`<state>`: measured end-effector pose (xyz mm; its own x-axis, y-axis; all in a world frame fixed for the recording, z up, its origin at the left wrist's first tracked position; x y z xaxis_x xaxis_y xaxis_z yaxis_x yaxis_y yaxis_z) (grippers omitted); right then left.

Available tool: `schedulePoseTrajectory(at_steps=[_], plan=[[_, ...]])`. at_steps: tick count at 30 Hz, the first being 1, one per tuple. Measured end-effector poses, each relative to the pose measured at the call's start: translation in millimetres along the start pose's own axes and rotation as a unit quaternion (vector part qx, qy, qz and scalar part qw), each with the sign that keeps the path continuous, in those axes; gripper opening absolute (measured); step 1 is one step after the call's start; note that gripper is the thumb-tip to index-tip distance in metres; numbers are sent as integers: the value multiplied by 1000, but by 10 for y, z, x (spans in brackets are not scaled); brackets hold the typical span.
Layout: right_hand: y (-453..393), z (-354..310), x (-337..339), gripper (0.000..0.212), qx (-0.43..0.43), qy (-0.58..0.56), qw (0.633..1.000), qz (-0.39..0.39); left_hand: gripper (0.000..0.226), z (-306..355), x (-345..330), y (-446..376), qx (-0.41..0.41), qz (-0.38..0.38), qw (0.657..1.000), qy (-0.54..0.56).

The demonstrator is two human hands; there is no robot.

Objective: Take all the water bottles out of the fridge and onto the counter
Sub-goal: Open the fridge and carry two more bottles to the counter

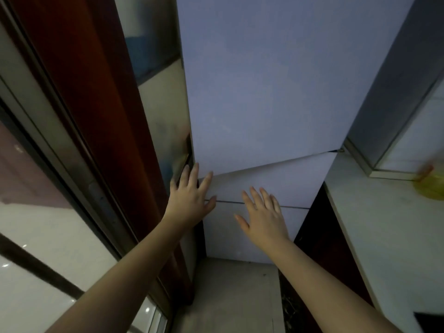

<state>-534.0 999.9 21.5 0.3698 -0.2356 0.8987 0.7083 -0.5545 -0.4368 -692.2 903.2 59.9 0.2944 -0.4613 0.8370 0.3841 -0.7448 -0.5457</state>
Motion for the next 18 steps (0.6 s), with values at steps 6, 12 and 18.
schedulePoseTrajectory(at_steps=[6, 12, 18], plan=[[-423, 12, 107, 69, 17, -11, 999, 40, 70, -239, -151, -375, 74, -16, 995, 58], [-606, 3, 171, 68, 28, -7, 998, 62, 72, -178, -120, -612, 70, 1, 985, 156], [-605, -54, 300, 67, 27, -10, 995, 92, 63, -141, -74, -545, 99, 8, 971, 216]])
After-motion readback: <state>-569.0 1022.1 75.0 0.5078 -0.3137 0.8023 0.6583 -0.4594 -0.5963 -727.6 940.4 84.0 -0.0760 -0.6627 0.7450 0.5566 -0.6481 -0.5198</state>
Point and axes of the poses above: each hand's wrist, its own y-axis away from the middle knuckle, its own x-axis out of the back of the hand, z = x × y, the point moved 7 cm from there along -y, towards the middle knuckle, and after that the axes turned 15 degrees about z, right-handed, at the moved point
